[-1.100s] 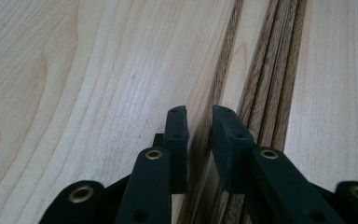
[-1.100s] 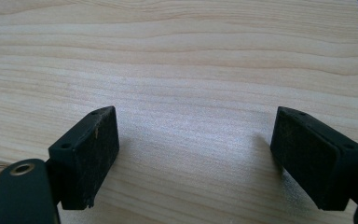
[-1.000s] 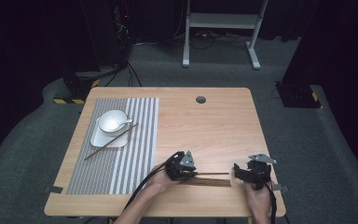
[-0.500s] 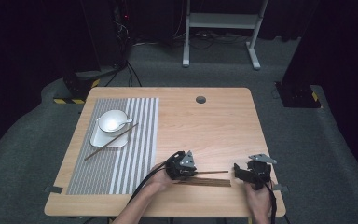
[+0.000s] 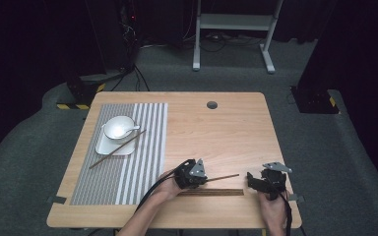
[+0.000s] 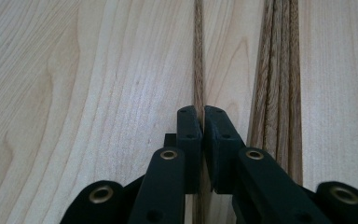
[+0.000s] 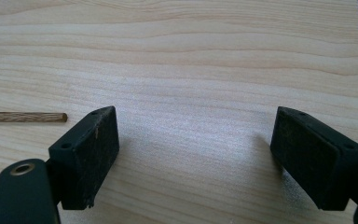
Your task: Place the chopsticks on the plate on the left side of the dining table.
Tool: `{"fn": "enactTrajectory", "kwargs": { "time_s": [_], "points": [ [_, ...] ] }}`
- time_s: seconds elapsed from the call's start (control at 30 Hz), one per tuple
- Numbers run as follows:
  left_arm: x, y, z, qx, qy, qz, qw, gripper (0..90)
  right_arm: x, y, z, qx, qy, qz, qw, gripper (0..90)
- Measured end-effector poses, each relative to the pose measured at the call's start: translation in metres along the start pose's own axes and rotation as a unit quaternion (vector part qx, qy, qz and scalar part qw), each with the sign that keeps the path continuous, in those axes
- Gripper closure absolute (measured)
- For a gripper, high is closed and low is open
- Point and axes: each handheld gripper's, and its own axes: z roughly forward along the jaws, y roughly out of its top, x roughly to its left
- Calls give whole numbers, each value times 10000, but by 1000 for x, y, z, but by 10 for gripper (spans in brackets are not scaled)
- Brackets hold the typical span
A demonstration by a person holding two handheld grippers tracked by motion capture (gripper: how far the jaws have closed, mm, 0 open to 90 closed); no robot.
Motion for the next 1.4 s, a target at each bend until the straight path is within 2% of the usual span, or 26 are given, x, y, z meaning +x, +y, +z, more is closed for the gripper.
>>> {"fn": "enactTrajectory", "kwargs": {
  "time_s": [0.3, 0.8, 1.4],
  "points": [
    [-1, 0, -1, 33, 56, 113, 9999, 849, 0, 0, 0, -5, 0, -1, 10000, 148],
    [-1, 1, -8, -27, 91, 66, 9999, 851, 0, 0, 0, -1, 0, -1, 10000, 148],
    [2, -7, -33, -72, 252, -17, 9997, 851, 0, 0, 0, -2, 0, -1, 10000, 148]
  ]
}}
